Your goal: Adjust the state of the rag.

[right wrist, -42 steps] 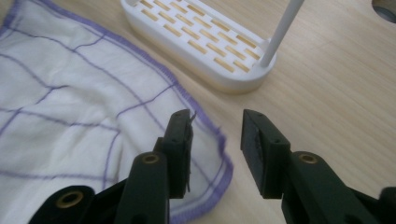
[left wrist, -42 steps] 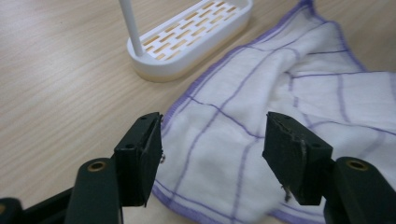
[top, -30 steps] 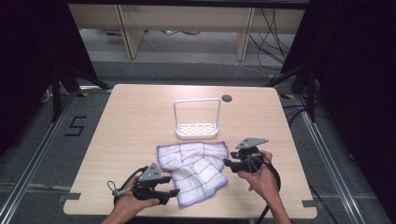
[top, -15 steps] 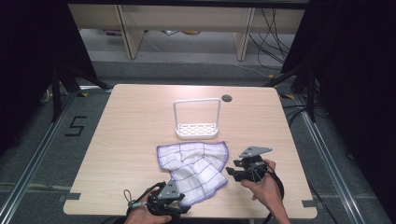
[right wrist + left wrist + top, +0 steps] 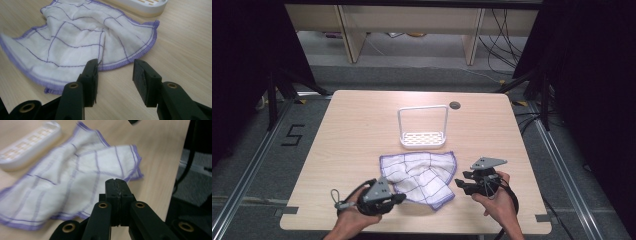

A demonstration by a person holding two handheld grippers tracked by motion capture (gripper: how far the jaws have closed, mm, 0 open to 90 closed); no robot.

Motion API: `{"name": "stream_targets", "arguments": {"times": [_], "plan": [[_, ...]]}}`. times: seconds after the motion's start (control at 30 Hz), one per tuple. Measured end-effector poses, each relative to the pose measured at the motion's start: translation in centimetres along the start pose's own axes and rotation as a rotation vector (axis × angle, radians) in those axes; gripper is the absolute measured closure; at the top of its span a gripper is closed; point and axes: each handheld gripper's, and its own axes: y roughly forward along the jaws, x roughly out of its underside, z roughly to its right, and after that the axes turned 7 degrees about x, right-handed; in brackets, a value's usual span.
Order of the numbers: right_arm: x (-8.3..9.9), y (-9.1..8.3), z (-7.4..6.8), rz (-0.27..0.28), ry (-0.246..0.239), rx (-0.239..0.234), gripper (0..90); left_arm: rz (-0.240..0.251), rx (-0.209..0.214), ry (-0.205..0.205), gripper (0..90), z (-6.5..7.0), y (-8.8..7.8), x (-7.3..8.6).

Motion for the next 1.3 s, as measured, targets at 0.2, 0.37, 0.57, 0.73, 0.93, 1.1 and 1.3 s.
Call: {"name": "stream_targets", "arguments": {"times": [0.2, 0.37, 0.57, 0.73, 0.93, 1.1, 1.3], "plan": [[0.0, -0.5, -0.6, 0.013, -0.014, 0.0, 57.4, 0.08, -0.061, -0.066, 89.0, -3.0, -3.8, -0.4], [0.1, -0.1, -1.8, 0.009, -0.02, -0.023, 57.6, 0.108, -0.115, -0.118, 88.9, -5.0, -6.7, 1.1], [0.2, 1.1, -3.5, -0.017, -0.072, -0.064, 57.6, 0.074, -0.136, -0.157, 88.9, -5.6, -7.8, 4.2], [0.0, 1.4, -5.5, -0.037, -0.105, -0.09, 57.6, 0.043, -0.128, -0.163, 88.8, -5.6, -8.0, 5.5], [0.4, 1.9, -6.8, -0.048, -0.132, -0.101, 57.6, 0.019, -0.13, -0.172, 88.7, -5.6, -8.3, 6.7], [0.9, 1.1, -7.7, -0.042, -0.125, -0.121, 57.6, 0.003, -0.124, -0.162, 88.7, -5.1, -8.2, 6.9], [1.3, 0.3, -7.5, -0.037, -0.11, -0.114, 57.2, -0.003, -0.124, -0.151, 88.6, -4.5, -8.4, 7.8]]}}
